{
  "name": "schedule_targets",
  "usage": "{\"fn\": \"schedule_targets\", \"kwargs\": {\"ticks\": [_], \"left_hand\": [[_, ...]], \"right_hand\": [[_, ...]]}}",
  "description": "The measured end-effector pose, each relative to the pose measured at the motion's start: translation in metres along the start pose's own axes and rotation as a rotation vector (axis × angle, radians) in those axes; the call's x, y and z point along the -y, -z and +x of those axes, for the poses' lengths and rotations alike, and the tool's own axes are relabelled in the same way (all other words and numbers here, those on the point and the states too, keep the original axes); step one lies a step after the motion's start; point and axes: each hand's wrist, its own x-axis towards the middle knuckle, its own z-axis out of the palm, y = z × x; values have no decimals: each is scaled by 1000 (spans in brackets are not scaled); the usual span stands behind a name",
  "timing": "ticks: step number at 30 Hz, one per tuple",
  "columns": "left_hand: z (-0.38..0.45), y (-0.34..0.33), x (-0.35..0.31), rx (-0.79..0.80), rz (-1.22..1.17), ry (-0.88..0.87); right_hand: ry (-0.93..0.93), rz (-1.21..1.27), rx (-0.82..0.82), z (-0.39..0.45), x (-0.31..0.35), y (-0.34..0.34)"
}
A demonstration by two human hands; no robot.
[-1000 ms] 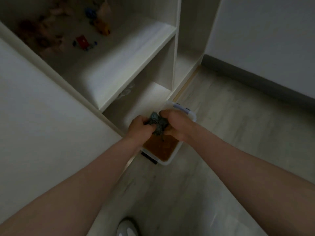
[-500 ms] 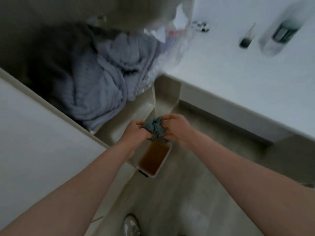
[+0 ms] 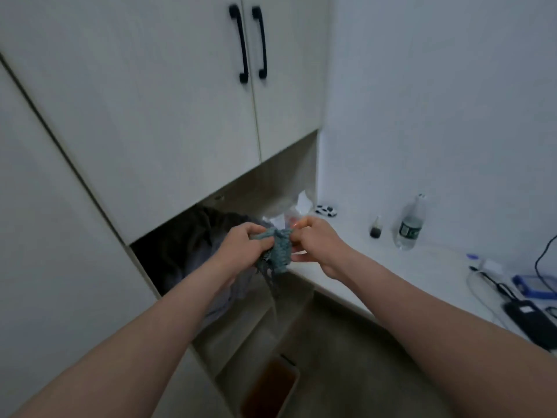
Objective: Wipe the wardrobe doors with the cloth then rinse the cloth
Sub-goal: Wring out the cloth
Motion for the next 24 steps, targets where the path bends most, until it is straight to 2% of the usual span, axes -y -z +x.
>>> {"fn": "schedule_targets", "kwargs": {"ticks": [5, 9, 13, 20, 24], "left_hand": [[-10, 25, -53, -44, 256, -160], [-12, 43, -66, -6, 355, -176], [-2, 62, -62, 24, 229, -85], [44, 64, -54, 134, -339, 74], [81, 43, -53, 146, -399, 74]], "right_hand": [[139, -123, -45, -9, 51, 22], [201, -278, -30, -4, 64, 22], [190, -267, -28, 11, 65, 19], [66, -22, 17, 51, 57, 12], [30, 57, -35, 72, 53, 15]]}}
